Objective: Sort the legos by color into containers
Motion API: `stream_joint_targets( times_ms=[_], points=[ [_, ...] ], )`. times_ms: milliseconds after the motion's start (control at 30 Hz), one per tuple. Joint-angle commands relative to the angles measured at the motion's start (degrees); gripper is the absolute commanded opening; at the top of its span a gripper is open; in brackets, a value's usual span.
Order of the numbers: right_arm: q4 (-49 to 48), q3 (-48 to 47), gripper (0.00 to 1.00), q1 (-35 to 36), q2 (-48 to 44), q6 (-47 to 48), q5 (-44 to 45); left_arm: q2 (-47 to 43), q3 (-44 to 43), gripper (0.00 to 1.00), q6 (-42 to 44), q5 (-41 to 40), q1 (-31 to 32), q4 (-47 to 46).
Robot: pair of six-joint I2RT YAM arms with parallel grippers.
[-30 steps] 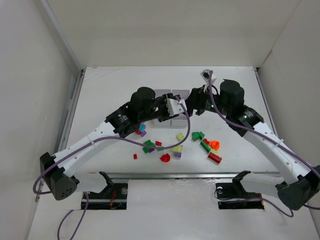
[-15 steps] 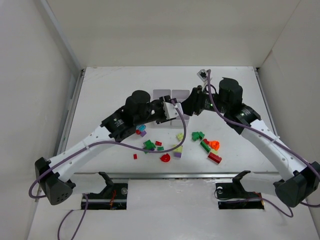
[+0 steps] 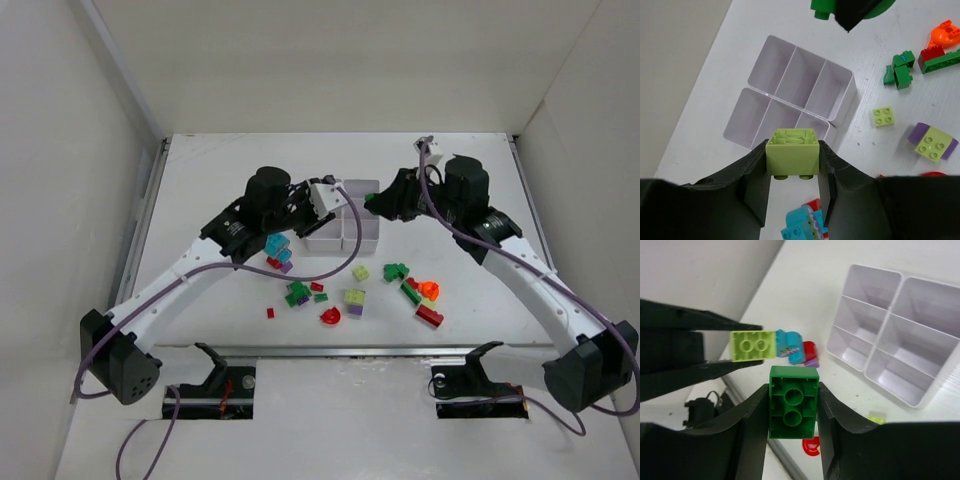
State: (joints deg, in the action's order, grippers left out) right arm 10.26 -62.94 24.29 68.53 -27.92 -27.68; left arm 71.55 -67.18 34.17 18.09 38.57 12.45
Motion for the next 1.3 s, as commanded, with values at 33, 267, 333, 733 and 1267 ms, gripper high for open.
stream_joint_targets(
  times_ms=[33,267,333,733,1267],
  points=[
    [4.4,-4.0,0.0,-0.3,8.4,1.2,7.5,1.8,-1.2,0.0,-4.3,-1.6,-0.3,0.3],
    [4.7,-7.6,0.0,7.2,19.2,24.4,24.3,3.6,-1.2,0.0,-8.2,-5.2,-4.7,-2.7],
    [7.3,-10.4,0.0,7.8,20.8,30.8,28.4,3.6,-0.7,0.0,-8.7,-5.3,-6.0,-2.7],
    [13.6,-14.3,0.04,7.8,26.4,61.1,15.7,1.8,1.9,0.0,-9.3,-5.3,-7.9,-4.5],
    [14.0,-10.6,0.21,7.8,28.3,69.3,9.3,-0.3,3.5,0.0,-9.8,-5.8,-8.4,-5.7]
  ],
)
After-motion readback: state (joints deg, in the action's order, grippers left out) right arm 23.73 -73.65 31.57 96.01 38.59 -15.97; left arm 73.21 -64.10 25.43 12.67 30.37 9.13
